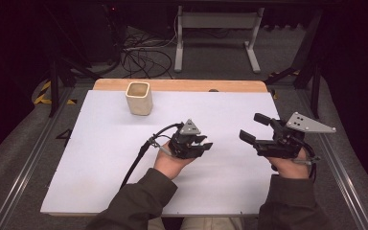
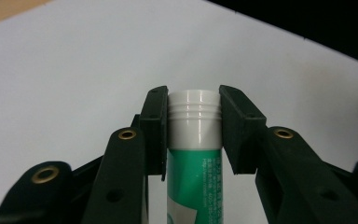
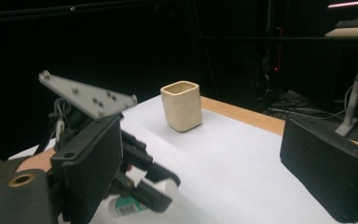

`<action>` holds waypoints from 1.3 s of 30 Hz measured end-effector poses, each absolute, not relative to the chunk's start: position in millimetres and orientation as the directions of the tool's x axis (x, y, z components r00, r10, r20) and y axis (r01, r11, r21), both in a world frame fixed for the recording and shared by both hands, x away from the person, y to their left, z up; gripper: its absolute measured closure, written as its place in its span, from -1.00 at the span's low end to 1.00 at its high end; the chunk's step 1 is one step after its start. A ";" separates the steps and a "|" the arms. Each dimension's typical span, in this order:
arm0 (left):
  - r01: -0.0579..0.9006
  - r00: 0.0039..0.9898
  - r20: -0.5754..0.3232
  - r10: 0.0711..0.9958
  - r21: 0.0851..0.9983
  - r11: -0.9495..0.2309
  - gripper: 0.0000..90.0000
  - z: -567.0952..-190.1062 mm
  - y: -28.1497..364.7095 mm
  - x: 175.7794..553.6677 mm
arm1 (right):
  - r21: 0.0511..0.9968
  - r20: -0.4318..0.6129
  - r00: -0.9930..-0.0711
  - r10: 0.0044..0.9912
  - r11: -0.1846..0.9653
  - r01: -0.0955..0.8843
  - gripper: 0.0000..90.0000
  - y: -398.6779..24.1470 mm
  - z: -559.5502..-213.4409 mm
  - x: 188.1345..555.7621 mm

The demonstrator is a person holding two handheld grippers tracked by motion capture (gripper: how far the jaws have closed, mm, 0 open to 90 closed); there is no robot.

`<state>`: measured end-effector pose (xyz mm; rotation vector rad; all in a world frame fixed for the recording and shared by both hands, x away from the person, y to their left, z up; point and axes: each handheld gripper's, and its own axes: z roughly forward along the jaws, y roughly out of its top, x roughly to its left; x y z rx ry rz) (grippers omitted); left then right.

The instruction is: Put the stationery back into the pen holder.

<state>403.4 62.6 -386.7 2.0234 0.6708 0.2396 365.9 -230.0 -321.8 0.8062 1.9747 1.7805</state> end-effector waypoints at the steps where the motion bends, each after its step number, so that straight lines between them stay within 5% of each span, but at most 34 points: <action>1: 0.352 0.831 -0.098 0.548 0.855 -0.380 0.45 -384.2 64.5 403.3 | 0.984 0.103 -0.773 0.625 0.051 0.172 -0.69 -228.3 -323.3 367.0; 21: 0.306 0.834 -0.171 0.525 0.935 -0.180 0.45 -352.5 83.1 398.8 | 0.968 0.187 -0.777 0.601 0.019 0.249 -0.42 -208.2 -343.3 381.9; 39: 0.247 0.842 -0.155 0.517 0.962 -0.114 0.45 -336.2 85.2 390.6 | 0.942 0.283 -0.839 0.464 0.029 0.334 -0.18 -175.3 -358.7 390.5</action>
